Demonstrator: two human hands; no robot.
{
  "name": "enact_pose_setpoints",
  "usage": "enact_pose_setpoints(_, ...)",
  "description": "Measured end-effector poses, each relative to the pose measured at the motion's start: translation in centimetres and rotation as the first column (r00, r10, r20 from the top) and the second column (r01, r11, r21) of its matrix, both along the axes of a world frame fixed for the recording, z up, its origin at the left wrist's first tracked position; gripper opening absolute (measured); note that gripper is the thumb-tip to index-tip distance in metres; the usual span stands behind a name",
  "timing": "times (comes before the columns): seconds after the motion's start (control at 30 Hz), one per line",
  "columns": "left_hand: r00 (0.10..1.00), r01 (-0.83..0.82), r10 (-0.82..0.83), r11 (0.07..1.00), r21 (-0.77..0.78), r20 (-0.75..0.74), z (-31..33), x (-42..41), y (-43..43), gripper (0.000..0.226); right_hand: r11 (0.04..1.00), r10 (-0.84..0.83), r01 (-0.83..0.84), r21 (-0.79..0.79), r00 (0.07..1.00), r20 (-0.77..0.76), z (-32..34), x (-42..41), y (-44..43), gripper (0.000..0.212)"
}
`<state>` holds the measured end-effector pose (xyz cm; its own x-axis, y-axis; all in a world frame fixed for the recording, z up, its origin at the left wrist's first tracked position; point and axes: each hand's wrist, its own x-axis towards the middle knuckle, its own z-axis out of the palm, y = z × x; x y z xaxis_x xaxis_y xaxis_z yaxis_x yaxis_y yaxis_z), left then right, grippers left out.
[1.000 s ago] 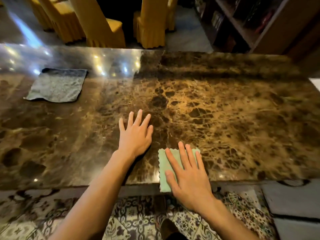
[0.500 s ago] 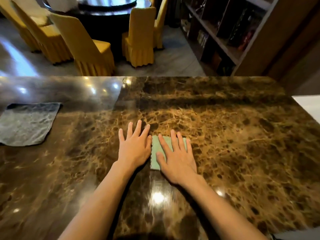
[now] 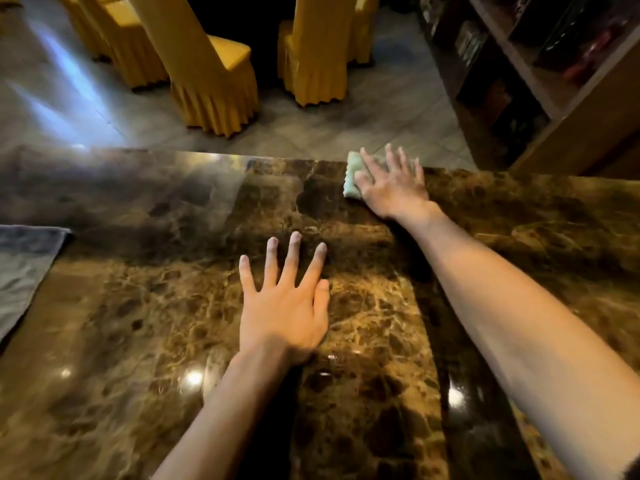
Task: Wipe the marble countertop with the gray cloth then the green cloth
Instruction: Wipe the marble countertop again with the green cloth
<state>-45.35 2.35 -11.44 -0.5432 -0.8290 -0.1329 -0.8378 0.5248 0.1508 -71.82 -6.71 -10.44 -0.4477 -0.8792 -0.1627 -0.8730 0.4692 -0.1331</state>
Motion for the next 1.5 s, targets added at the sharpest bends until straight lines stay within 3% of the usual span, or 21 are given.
enact_pose_setpoints(0.2,0.999,0.004,-0.008,0.996,-0.088,-0.045,-0.5,0.4,0.5,0.057,0.993,0.119,-0.119,-0.018,0.993,0.01,0.2,2.6,4.3,0.062)
enact_pose_setpoints(0.37,0.999,0.001,-0.005,0.997,-0.08,-0.049,-0.5,0.4,0.5,0.059,0.922,0.375,-0.381,-0.065,0.923,-0.082,-0.1,9.7,20.1,0.06)
enact_pose_setpoints(0.47,0.999,0.001,-0.003,1.0,-0.026,-0.055,-0.3,0.2,0.0,0.06,0.875,0.478,-0.481,-0.052,0.877,-0.055,-0.3,14.1,30.3,0.062)
enact_pose_setpoints(0.63,0.999,0.032,-0.032,0.999,0.007,-0.021,0.0,0.4,0.1,0.063,0.842,0.539,-0.539,-0.011,0.841,0.045,0.4,20.8,43.0,0.064)
enact_pose_setpoints(0.8,0.999,0.038,-0.038,0.999,0.011,-0.007,0.7,0.4,0.3,0.063,0.833,0.553,-0.553,-0.023,0.83,0.07,0.1,22.5,48.3,0.067)
enact_pose_setpoints(0.97,1.0,0.022,-0.022,1.0,0.019,-0.006,1.1,0.4,0.3,0.063,0.778,0.628,-0.628,-0.003,0.778,0.032,0.1,19.6,44.8,0.065)
enact_pose_setpoints(1.23,1.0,0.018,-0.018,1.0,-0.023,0.009,0.1,0.0,-0.1,0.061,0.919,0.394,-0.395,0.007,0.917,-0.058,-0.1,8.0,22.7,0.063)
enact_pose_setpoints(1.5,1.0,-0.006,0.006,0.998,-0.066,-0.004,-0.5,0.4,-0.2,0.058,0.98,0.197,-0.197,0.037,0.98,0.0,0.3,-2.7,3.4,0.063)
